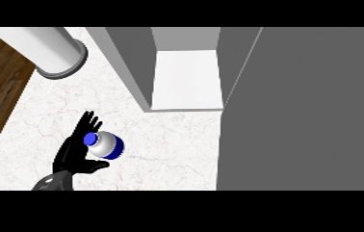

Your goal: Pick up the bottled water, place it into the cabinet and close the cabinet

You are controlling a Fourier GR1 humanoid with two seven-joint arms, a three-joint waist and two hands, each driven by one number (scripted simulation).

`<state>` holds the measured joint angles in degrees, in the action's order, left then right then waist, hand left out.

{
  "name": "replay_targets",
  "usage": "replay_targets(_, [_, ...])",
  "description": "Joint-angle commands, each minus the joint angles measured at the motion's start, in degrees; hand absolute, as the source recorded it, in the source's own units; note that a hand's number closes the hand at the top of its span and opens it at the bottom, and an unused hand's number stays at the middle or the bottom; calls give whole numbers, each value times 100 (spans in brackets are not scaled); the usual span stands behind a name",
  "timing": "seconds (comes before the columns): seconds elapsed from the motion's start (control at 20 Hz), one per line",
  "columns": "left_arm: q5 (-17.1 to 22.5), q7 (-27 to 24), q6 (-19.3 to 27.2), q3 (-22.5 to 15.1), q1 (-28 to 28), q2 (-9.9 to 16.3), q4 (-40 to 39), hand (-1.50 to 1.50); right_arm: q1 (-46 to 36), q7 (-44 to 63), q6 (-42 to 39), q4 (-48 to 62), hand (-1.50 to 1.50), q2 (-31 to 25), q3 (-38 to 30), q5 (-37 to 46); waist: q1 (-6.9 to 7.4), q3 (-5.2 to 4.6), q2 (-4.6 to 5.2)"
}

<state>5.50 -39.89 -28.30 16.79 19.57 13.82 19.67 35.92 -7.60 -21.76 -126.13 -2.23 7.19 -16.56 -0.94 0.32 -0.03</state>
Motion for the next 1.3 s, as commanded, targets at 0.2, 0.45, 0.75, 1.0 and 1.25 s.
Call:
replay_targets(0.2, [177,101,-1028,-10,294,-177,-376,-150,-340,-121,71,380,-150,95,-61,123,2,-42,32])
replay_targets(0.45, [305,261,-727,35,512,-578,-386,-150,-271,175,211,34,-150,138,176,76,4,-43,31])
replay_targets(0.75, [209,176,-1256,-142,452,-523,-381,-150,-276,53,51,269,-150,50,83,-23,-16,-45,36])
replay_targets(1.0, [60,56,-1317,-351,300,-502,-179,150,-137,324,239,-214,-150,110,428,290,-15,-48,22])
replay_targets(1.25, [201,-15,-1394,-292,315,-566,-175,150,-24,-191,-57,344,-150,47,115,72,-15,-40,18])
